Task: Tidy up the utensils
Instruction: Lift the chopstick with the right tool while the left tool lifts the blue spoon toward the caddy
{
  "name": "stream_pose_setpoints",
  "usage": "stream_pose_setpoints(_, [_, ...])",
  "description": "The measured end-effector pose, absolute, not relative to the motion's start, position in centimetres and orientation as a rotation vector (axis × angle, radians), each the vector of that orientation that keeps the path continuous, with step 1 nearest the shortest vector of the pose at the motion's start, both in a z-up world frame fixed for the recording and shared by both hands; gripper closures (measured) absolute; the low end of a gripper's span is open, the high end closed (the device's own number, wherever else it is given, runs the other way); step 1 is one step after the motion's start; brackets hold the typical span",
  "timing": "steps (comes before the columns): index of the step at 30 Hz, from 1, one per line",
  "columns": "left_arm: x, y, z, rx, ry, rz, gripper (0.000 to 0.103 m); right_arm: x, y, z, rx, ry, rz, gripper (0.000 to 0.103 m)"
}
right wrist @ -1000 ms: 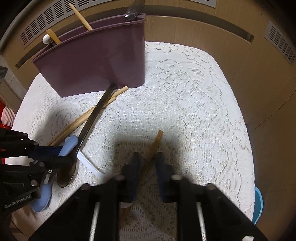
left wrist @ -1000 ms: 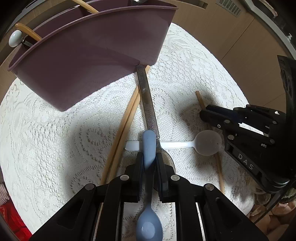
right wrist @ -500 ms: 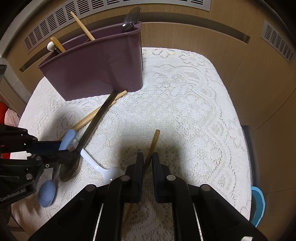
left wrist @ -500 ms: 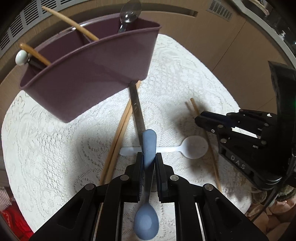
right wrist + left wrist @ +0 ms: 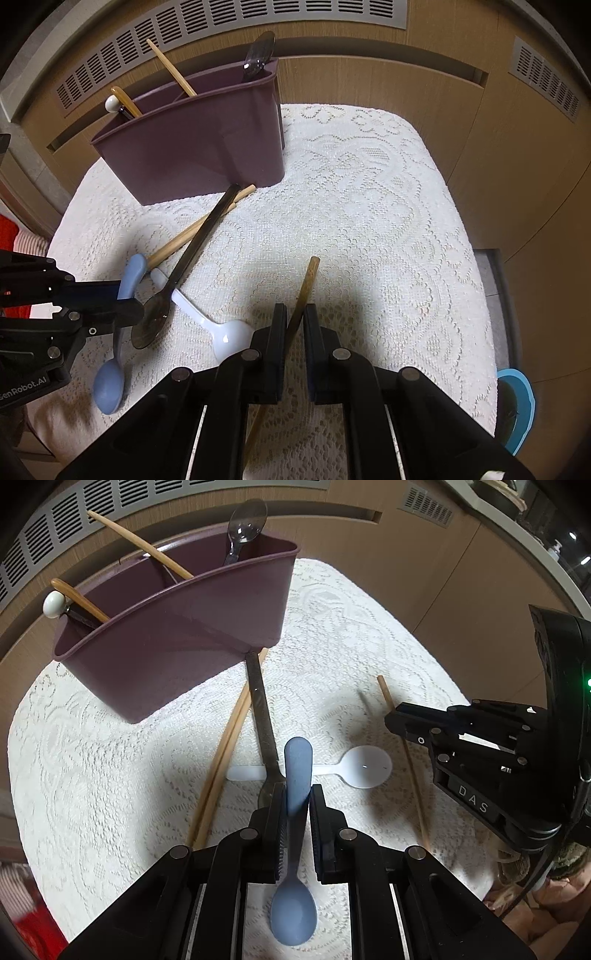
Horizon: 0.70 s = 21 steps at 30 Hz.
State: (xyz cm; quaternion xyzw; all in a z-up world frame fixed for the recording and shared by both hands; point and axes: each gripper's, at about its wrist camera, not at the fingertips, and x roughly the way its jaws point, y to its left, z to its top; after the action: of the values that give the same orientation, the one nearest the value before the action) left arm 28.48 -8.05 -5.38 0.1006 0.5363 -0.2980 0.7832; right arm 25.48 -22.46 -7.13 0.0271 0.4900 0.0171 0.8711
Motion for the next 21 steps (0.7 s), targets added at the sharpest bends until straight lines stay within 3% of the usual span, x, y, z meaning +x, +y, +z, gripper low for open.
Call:
stream_pose_setpoints(14, [25.4,-6.4,0.4,0.147,1.019,-0.637,0.092,22.0,-21.9,-1.9,0.060,0.866,0.069,0.096])
stream_pose_setpoints(21, [27.1,-5.5,9.3,0.104,0.846,-0.605,0.092,22.2,-21.4,6.5,0.033,0.683,0.109,0.097])
